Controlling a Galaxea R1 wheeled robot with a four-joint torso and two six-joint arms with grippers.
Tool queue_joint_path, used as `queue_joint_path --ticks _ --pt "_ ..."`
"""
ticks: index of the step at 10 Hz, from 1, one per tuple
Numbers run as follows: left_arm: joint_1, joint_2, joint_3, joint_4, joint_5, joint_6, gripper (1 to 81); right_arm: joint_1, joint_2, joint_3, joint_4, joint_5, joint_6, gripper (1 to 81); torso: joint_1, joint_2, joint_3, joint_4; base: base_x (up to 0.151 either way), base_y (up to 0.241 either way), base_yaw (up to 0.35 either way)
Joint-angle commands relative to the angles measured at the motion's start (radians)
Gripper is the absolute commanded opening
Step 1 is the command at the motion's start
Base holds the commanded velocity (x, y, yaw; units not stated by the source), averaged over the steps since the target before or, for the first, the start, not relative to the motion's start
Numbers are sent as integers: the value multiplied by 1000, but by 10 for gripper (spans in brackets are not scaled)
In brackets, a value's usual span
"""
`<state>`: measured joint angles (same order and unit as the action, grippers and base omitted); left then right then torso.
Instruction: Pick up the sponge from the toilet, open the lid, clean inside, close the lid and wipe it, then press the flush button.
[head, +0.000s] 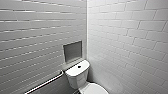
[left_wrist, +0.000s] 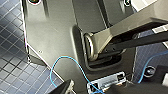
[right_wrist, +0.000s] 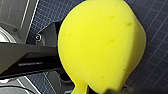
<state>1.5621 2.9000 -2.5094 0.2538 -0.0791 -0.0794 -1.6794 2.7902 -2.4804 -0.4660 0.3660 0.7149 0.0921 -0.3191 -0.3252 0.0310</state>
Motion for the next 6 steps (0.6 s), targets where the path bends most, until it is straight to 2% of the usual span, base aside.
queue_joint_path --ticks 1,2,3,4,6 --pt "-35 -8 4 -4 48 3 811 26 -16 0 -19 -33 -3 10 0 0 24 0 0 0 0" --pt "-35 -7 4 -2 50 3 811 25 -16 0 -19 -33 -2 10 -4 6 65 0 0 0 0" --pt "-35 -7 3 -2 48 3 811 23 -16 0 -19 -33 -3 10 -8 14 80 0 0 0 0" --pt "-35 -7 3 -2 48 3 811 25 -16 0 -19 -33 -2 10 -75 118 26 0 0 0 0" --pt "-35 -7 3 -2 48 3 811 26 -10 -3 -19 -33 -3 10 -87 133 51 0 0 0 0"
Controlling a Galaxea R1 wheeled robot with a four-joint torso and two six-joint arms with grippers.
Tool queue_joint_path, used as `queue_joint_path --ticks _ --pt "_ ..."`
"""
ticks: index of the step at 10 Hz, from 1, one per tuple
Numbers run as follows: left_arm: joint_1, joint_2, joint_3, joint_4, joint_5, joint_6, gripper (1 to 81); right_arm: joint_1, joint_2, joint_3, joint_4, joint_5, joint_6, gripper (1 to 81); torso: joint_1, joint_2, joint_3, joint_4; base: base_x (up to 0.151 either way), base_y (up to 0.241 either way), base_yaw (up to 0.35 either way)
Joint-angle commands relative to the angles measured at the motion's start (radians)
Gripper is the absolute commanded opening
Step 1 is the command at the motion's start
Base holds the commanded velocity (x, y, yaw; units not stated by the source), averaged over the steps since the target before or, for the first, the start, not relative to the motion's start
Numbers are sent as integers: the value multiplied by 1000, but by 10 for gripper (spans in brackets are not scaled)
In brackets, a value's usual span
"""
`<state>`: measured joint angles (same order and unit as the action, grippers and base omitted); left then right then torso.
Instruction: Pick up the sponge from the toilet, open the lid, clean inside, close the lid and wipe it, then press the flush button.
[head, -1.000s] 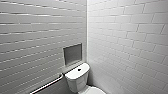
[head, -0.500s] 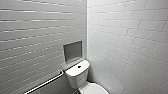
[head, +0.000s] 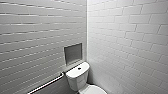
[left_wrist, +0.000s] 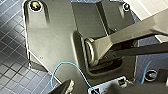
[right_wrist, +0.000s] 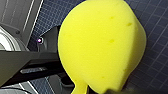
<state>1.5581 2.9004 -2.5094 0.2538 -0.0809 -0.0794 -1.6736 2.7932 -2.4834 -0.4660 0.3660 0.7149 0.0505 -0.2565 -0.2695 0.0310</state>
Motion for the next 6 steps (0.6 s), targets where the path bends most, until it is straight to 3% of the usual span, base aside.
queue_joint_path --ticks 1,3,4,5,6 --pt "-31 -7 1 -2 50 3 811 21 -7 -6 -19 -33 -2 10 -51 97 0 0 0 0 0" --pt "-31 -6 1 -2 50 3 811 22 5 -28 -19 -33 -2 10 -51 169 2 0 0 0 0" --pt "-31 -6 1 -2 50 3 811 21 8 -35 -17 -33 -2 10 -37 105 3 0 0 0 0" --pt "-32 -4 0 -2 50 3 811 21 10 -38 -19 -33 -2 10 -39 129 2 0 0 0 0" --pt "-31 -3 -3 -2 50 3 811 21 10 -38 -17 -33 -2 10 -40 139 45 0 0 0 0"
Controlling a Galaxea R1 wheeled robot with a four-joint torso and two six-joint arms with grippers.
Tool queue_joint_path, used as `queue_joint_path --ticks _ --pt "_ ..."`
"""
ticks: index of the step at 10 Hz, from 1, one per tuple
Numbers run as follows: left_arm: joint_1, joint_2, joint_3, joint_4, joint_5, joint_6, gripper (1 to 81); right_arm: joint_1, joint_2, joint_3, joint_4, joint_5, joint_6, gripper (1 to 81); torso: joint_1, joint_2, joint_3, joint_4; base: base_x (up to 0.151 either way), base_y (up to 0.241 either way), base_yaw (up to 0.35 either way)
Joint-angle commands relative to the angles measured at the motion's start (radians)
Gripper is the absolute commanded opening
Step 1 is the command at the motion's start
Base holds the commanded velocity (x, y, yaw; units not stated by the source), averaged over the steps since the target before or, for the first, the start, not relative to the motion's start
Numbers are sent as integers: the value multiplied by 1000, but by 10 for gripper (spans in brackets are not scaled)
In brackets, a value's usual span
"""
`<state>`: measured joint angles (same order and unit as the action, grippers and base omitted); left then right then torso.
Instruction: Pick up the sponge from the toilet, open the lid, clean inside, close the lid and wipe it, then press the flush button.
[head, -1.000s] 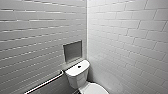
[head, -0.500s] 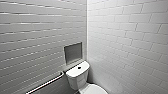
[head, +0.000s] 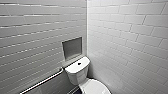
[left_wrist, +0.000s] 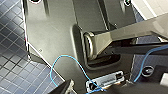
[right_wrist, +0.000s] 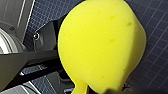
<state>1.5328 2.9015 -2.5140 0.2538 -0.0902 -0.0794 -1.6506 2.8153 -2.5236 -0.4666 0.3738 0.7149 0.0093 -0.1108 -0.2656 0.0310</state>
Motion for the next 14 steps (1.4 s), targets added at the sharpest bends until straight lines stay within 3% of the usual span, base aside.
queue_joint_path --ticks 1,2,3,6,8,9,10,11,13,14 --pt "-6 -1 -6 -2 60 3 811 -4 -11 2 -18 -41 -2 10 0 0 98 0 0 0 0" --pt "-6 10 -23 -1 61 3 811 -4 -8 -1 -18 -46 -3 10 0 2 109 0 0 0 0" --pt "-6 27 -52 -2 67 3 811 1 3 -7 -18 -80 -3 10 0 2 36 0 0 0 0" --pt "-6 85 -178 -4 69 1 811 44 80 -38 -10 -423 0 10 -3 2 90 0 0 0 0" --pt "-6 93 -189 -8 97 1 811 36 97 -41 0 -483 5 10 -3 2 90 0 0 0 0" --pt "-6 98 -192 -18 171 1 811 40 101 -47 -14 -486 -11 10 -3 2 90 0 0 0 0" --pt "-6 99 -195 -19 208 1 811 56 103 -58 0 -513 -88 10 -3 2 91 0 0 0 0" --pt "-6 96 -207 -19 207 3 811 67 109 -58 44 -526 -208 10 -3 2 91 0 0 0 0" --pt "-6 92 -216 -18 199 3 811 79 111 -62 314 -521 -504 10 -3 2 91 0 0 0 0" --pt "-6 101 -216 -15 201 6 811 88 112 -64 443 -523 -619 10 -3 2 91 0 0 0 0"
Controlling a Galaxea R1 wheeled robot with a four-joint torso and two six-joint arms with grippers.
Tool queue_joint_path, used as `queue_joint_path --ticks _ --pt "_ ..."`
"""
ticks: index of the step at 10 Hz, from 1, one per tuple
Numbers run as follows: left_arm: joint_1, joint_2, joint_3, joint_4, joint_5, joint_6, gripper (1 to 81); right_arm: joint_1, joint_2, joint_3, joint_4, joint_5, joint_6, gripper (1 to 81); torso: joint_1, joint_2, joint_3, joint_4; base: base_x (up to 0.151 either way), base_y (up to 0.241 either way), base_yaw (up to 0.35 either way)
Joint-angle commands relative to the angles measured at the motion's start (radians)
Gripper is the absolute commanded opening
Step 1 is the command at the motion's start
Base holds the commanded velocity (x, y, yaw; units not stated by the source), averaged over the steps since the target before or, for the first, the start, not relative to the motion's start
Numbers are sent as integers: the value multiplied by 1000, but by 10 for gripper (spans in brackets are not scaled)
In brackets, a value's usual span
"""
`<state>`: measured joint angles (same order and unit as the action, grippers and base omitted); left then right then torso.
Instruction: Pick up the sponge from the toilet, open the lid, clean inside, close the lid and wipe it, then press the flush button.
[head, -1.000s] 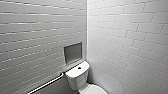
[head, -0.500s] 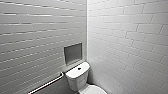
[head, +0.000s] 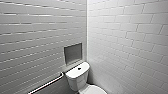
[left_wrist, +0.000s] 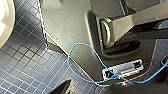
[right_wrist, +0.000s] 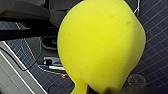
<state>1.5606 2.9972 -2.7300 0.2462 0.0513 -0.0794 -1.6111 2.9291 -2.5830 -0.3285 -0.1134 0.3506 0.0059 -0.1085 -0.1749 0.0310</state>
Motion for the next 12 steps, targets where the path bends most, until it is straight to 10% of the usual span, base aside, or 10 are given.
queue_joint_path --ticks 1,5,12 --pt "-42 11 -4 -4 59 7 811 62 -2 -8 369 -40 -282 10 0 0 0 0 0 0 0" --pt "-95 7 -8 -8 50 13 811 81 31 -34 376 -29 -294 10 0 0 0 0 0 0 0" --pt "-63 -201 392 -8 -83 12 811 50 -207 460 368 135 -294 10 0 0 0 0 0 0 0"
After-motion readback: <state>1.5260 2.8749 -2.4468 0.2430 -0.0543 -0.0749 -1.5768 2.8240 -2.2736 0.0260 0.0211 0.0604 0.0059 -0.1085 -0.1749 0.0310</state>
